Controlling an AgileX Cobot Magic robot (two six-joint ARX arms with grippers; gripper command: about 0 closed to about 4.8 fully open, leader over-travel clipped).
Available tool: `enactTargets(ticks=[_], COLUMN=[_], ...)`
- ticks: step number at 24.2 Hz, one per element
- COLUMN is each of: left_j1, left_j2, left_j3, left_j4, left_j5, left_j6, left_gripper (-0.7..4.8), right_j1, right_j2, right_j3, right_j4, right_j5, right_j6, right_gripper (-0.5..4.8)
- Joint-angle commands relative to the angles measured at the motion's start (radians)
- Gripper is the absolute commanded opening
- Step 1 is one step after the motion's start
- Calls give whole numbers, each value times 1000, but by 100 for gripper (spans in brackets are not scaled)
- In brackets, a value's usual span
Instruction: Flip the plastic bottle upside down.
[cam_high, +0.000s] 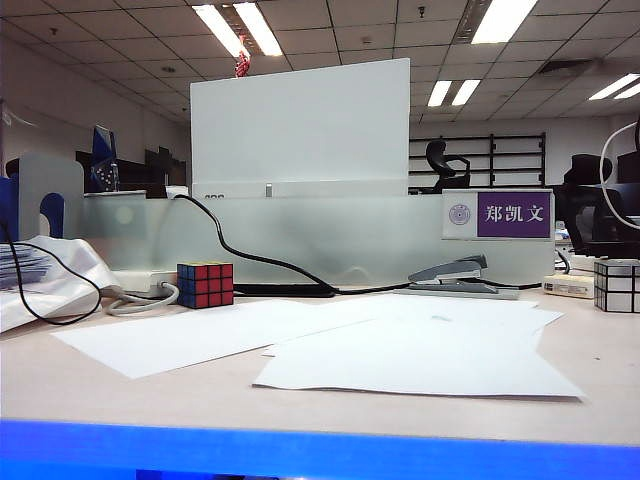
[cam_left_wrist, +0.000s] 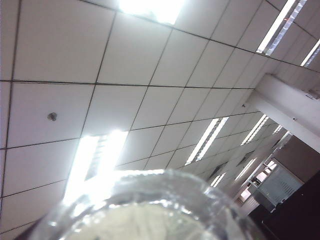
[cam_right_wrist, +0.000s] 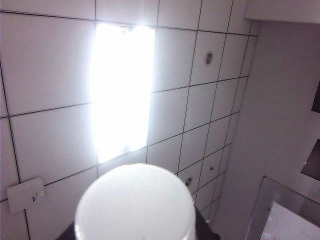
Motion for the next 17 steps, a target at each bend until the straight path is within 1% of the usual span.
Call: enactTargets(ticks=[1,9,10,14,16,17], left_j1=[-2,-1,-1,-1,-1,-1], left_j2=[1,2,2,3,3,3], left_j3=[7,8,8,8,9,9], left_j4=[6,3,3,3,3,4], left_j5=[4,10,10,6,6,6], left_j6=[-1,0,0,0,0,0], left_gripper=[393,267,257,197,134,116], right_j1=[2,2,2,2,2,2], right_j2=[-6,-6,-6,-6,-6,-6], right_j3=[5,5,5,5,5,5], right_j4=[23,26,26,35,42,45], right_j5=[-27,-53,-57,-87,-102,-109], right_j6=[-1,1,0,-1,-11,-19], right_gripper=[-2,-2,-2,-2,-1,-1])
